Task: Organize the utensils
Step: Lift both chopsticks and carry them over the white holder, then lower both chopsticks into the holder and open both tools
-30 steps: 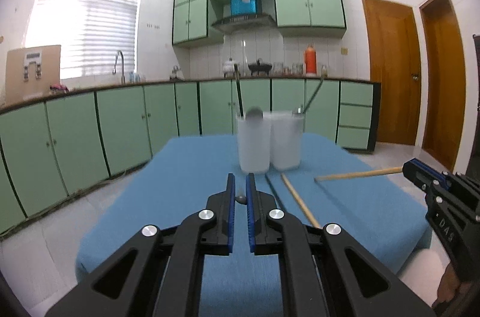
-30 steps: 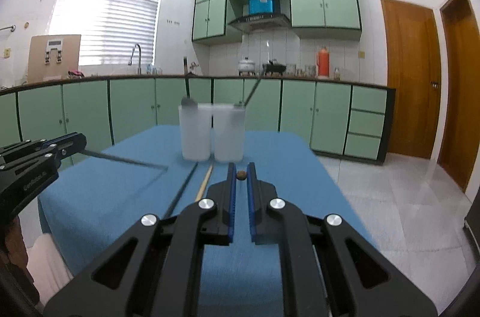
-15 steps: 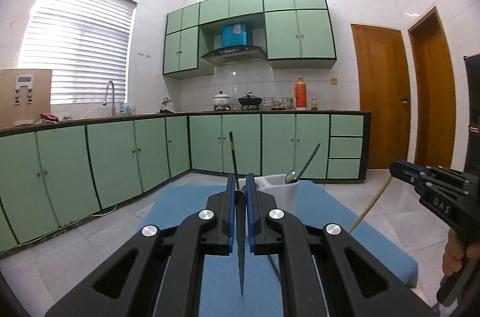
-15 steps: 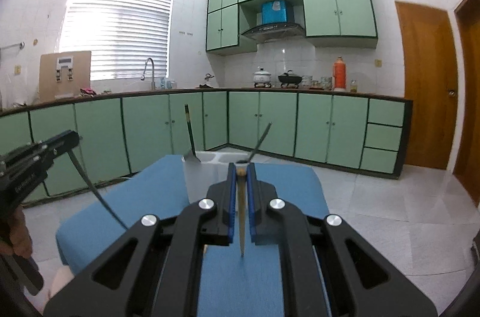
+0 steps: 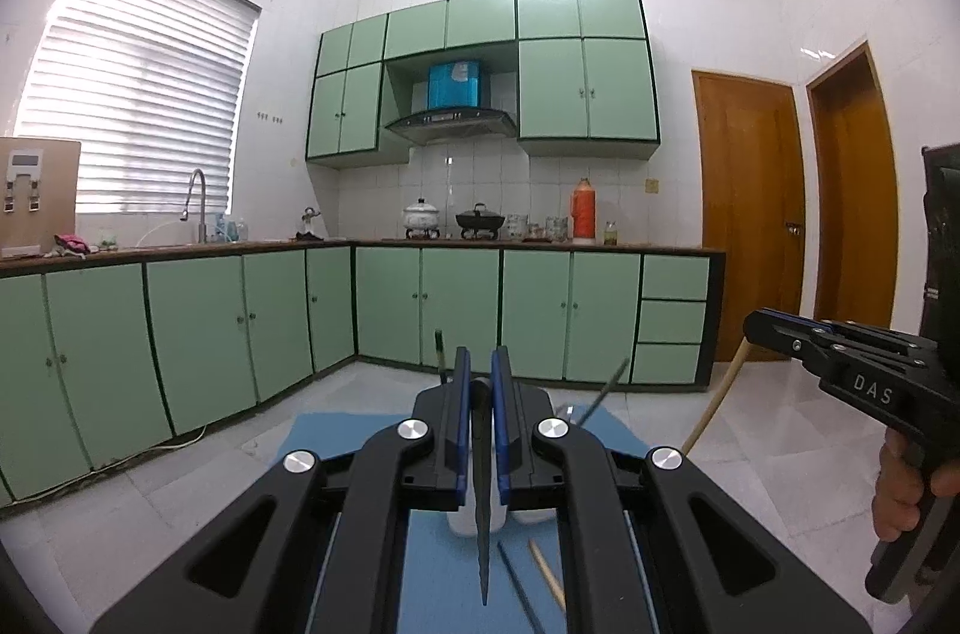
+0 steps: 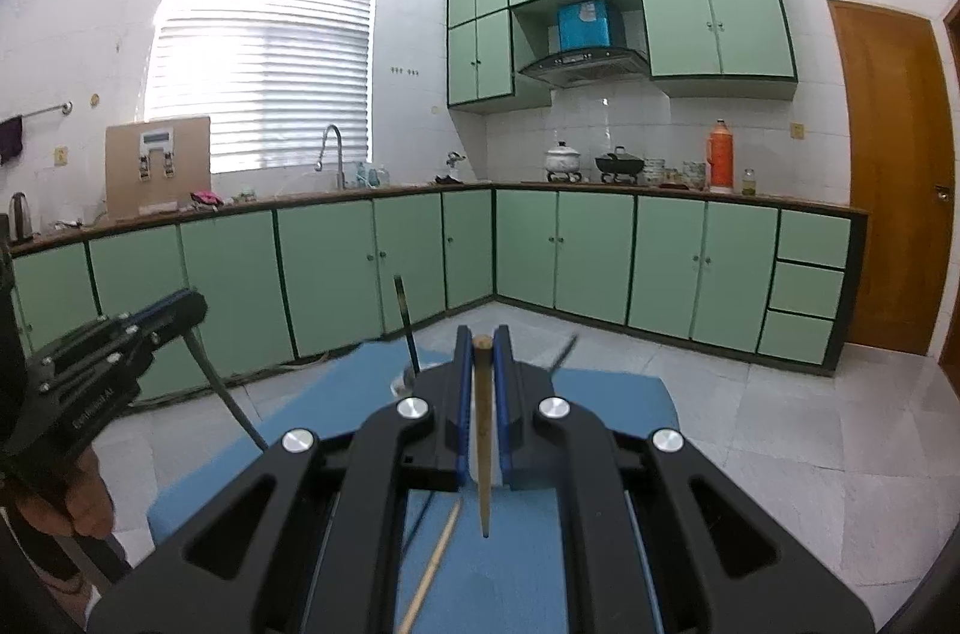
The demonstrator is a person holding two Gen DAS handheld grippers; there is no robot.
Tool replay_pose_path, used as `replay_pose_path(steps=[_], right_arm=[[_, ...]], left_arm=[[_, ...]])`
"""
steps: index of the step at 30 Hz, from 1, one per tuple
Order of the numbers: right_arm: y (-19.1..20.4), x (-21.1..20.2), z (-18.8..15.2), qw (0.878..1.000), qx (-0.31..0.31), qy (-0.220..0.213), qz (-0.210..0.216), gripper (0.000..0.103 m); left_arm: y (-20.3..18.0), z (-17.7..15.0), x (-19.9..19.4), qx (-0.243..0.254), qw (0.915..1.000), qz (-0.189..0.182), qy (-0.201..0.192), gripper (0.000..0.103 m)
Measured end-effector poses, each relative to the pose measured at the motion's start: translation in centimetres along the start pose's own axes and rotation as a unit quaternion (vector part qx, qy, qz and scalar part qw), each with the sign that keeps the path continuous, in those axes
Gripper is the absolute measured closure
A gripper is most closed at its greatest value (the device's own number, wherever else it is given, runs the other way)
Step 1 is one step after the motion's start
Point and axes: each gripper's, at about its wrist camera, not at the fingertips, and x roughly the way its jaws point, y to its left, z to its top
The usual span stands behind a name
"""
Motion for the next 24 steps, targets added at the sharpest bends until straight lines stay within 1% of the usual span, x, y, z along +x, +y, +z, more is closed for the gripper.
replay_pose_path(steps=[6, 10, 13, 16, 19, 24], right_arm=[[-0.4, 1.1, 4.6, 0.999, -0.002, -0.032, 0.009, 0.097], [-1.0, 3.1, 7.6, 0.999, -0.002, -0.044, 0.007, 0.097], [-1.4, 5.3, 8.9, 0.999, -0.003, -0.042, 0.006, 0.097], [-1.8, 7.9, 9.3, 0.999, -0.003, -0.033, -0.004, 0.097], [-2.4, 10.7, 8.8, 1.000, 0.008, -0.018, -0.006, 0.097], [-2.5, 14.9, 6.4, 1.000, 0.014, 0.011, -0.013, 0.097]], left_arm=[[-0.2, 3.8, 1.5, 0.002, 0.9992, -0.007, -0.040, 0.096], [-0.9, 6.4, 4.1, 0.013, 0.9982, -0.004, -0.059, 0.096], [-1.0, 7.6, 6.8, 0.012, 0.9978, 0.000, -0.065, 0.096], [-0.9, 8.0, 9.4, 0.007, 0.9979, 0.003, -0.064, 0.096], [-1.0, 7.6, 12.3, 0.008, 0.9984, 0.008, -0.055, 0.096], [-0.6, 5.2, 16.6, 0.010, 0.9995, 0.015, -0.026, 0.096]])
